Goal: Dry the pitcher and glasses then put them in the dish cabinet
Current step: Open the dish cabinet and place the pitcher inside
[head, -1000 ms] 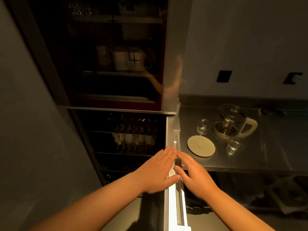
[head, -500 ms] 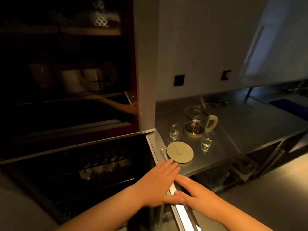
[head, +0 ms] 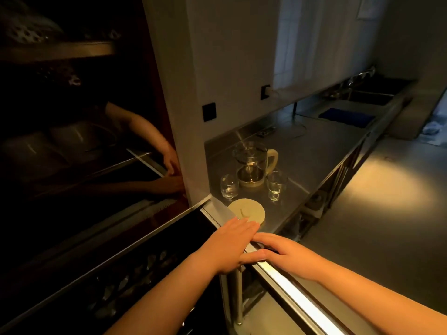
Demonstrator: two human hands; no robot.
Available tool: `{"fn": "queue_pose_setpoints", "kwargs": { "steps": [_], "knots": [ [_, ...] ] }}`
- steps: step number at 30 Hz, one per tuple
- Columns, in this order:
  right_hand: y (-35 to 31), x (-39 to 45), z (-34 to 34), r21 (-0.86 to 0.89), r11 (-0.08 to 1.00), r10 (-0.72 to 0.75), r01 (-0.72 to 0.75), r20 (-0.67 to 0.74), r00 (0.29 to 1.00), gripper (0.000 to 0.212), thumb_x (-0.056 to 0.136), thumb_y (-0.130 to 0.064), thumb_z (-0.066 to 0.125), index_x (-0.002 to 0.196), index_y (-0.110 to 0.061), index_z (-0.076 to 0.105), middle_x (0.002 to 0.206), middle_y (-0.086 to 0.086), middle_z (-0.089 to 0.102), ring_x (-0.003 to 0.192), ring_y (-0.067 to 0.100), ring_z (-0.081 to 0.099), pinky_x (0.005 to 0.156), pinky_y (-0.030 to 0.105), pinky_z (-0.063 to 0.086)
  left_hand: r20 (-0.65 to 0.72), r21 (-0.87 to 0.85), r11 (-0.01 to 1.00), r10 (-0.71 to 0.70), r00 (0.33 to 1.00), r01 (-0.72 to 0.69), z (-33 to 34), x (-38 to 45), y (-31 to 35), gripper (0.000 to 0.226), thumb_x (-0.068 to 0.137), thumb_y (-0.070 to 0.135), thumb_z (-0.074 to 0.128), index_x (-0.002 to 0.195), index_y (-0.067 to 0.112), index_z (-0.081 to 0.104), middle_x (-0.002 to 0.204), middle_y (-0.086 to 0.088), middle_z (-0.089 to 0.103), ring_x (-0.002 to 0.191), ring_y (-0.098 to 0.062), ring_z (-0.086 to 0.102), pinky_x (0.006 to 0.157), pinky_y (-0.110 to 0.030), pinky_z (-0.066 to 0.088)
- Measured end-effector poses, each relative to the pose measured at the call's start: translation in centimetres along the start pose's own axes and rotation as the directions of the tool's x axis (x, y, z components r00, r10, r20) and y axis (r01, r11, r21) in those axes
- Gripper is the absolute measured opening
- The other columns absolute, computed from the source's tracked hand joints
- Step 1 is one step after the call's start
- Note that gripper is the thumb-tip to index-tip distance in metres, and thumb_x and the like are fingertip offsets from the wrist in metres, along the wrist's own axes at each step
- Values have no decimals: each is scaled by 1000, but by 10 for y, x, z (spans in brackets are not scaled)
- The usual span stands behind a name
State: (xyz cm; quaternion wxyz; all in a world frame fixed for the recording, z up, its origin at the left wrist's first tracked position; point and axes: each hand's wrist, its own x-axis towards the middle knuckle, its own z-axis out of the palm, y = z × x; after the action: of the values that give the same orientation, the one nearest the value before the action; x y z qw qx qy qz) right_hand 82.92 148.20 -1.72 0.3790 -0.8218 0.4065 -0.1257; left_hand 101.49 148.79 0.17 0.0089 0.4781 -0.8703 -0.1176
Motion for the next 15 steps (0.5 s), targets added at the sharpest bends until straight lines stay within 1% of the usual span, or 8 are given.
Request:
{"fn": "queue_pose_setpoints", "kwargs": {
  "steps": [2, 3, 5, 6, 7, 9, 11, 15],
  "knots": [
    [-3, 3, 0, -3, 1000, 6, -6, -14, 1000, 45, 94, -43, 45, 138, -37, 37, 141, -21, 40, 127, -8, 35, 110, 27, 30, -13, 19, 1000, 22, 1000, -22, -2, 2, -5, 72, 91, 65, 28, 145, 17, 28, 146, -2, 38, 135, -17, 32, 117, -33, 12],
    [-4, 4, 1, -6, 1000, 16, -16, -21, 1000, 47, 93, -45, 45, 139, -36, 38, 141, -20, 41, 126, -7, 36, 110, 27, 30, -12, 23, 999, 31, 999, -31, -1, 2, -6, 70, 93, 61, 30, 147, 18, 24, 150, -2, 33, 140, -17, 26, 117, -31, 8],
    [-4, 5, 3, -5, 999, 35, -35, -44, 998, 53, 89, -56, 42, 138, -35, 39, 140, -19, 42, 125, -6, 37, 109, 27, 32, 14, 40, 999, 33, 999, -33, 2, 4, -11, 74, 94, 61, 29, 152, 20, 10, 159, 0, 13, 147, -15, 4, 116, -28, -2],
    [-5, 5, 3, -9, 999, 42, -42, -56, 998, 58, 86, -61, 41, 138, -36, 39, 140, -19, 42, 125, -6, 38, 108, 27, 33, 29, 48, 998, 26, 999, -27, 4, 6, -14, 76, 93, 63, 27, 153, 20, 4, 160, 2, 4, 147, -14, -4, 115, -28, -5],
    [-6, 7, 2, -16, 999, 47, -49, -67, 997, 59, 86, -63, 40, 138, -36, 39, 140, -19, 42, 125, -6, 38, 107, 26, 34, 38, 50, 999, 17, 999, -19, 4, 8, -18, 78, 93, 64, 26, 153, 21, 1, 161, 2, -1, 146, -13, -9, 114, -28, -7],
    [-7, 12, 0, -31, 998, 44, -47, -93, 995, 51, 90, -51, 44, 138, -34, 37, 140, -17, 41, 125, -5, 37, 107, 21, 31, 38, 39, 999, 3, 999, -4, 4, 13, -25, 79, 93, 64, 26, 153, 21, -1, 160, 3, -3, 145, -11, -11, 114, -27, -7],
    [-7, 20, -3, -65, 997, 43, -51, -127, 991, 50, 92, -44, 47, 140, -32, 34, 142, -16, 39, 127, -4, 34, 106, 18, 28, 30, 7, 1000, -27, 999, 27, 2, 18, -31, 77, 93, 63, 27, 153, 22, -2, 160, 5, -5, 145, -9, -11, 114, -26, -7],
    [5, 43, -15, -115, 990, 57, -78, -175, 983, 54, 92, -46, 45, 142, -33, 29, 146, -13, 35, 128, 2, 36, 102, 18, 31, 40, -2, 996, -90, 995, 90, -4, 35, -42, 71, 98, 56, 24, 152, 19, -4, 160, 3, -8, 145, -9, -12, 116, -29, -7]
  ]
}}
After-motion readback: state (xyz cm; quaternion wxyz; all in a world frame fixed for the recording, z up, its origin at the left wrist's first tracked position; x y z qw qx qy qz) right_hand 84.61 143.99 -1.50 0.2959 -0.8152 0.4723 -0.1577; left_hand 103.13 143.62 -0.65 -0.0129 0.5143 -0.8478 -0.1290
